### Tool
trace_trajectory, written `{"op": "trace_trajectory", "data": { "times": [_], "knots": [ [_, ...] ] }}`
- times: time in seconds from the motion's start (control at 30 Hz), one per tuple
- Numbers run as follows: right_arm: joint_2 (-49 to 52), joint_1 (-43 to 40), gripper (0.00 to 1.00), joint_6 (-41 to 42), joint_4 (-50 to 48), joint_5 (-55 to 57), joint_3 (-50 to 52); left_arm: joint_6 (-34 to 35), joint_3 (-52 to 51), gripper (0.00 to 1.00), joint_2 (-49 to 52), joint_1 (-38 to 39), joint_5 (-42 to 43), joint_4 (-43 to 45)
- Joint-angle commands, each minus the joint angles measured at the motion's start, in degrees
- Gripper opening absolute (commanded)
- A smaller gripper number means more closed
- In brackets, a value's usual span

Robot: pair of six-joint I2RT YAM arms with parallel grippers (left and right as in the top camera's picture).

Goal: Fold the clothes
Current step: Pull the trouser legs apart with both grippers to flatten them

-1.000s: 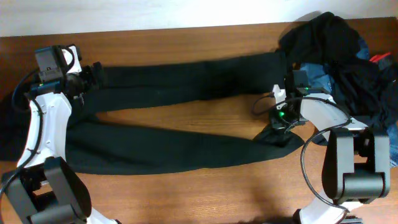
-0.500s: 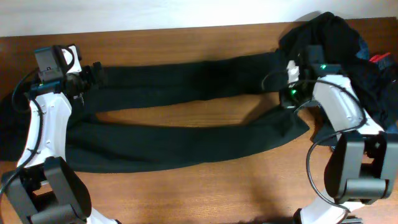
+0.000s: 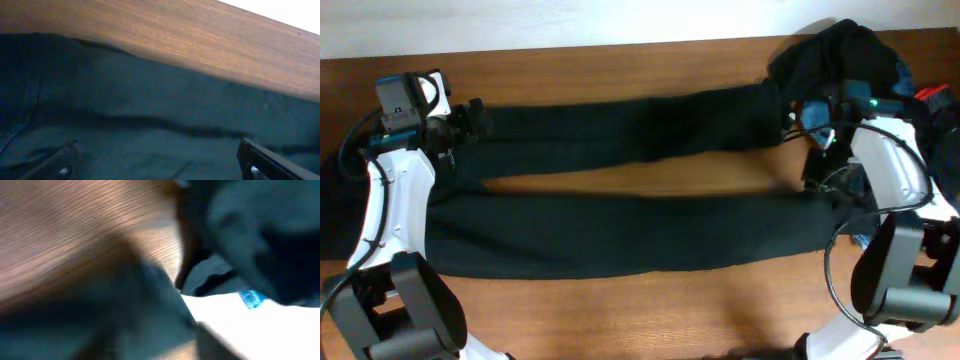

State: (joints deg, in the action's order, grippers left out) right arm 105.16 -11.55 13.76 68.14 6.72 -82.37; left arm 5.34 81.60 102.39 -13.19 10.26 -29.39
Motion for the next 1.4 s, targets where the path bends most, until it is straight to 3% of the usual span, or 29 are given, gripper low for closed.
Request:
{"op": "trace_trajectory", "data": {
  "times": [0.0, 0.17, 0.47, 0.73, 0.9, 1.07, 1.37],
  "knots": [
    [-0.9, -2.0, 0.99, 2.2, -1.0, 2.8, 0.2, -1.1, 0.9, 0.99, -1.1, 0.1, -0.2, 0.2],
    [-0.9, -2.0, 0.99, 1.1, -4.0, 1.2, -0.2, -1.1, 0.9, 0.99, -1.0, 0.1, -0.2, 0.5],
    [-1.0, -1.9, 0.99, 0.8, -4.0, -13.2, -5.4, -1.2, 1.0, 0.99, -1.2, 0.1, 0.1, 1.5],
    [-1.0, -1.9, 0.99, -5.5, -2.6, -17.8, -5.9, -1.3, 1.1, 0.99, -4.2, 0.1, 4.0, 1.8],
    [-1.4, -1.0, 0.99, -9.2, -2.4, -20.2, -6.8, -10.7, 1.1, 0.99, -7.7, 2.9, 7.3, 1.4],
    [-1.5, 2.2, 0.99, -9.9, -1.0, -19.8, -11.4, -11.1, 1.2, 0.99, -9.9, 7.4, 4.2, 0.5],
    [-1.9, 9.8, 0.99, -10.4, 5.9, -11.2, -30.3, -10.1, 10.2, 0.99, -10.7, 12.9, -1.4, -14.5]
  ]
}}
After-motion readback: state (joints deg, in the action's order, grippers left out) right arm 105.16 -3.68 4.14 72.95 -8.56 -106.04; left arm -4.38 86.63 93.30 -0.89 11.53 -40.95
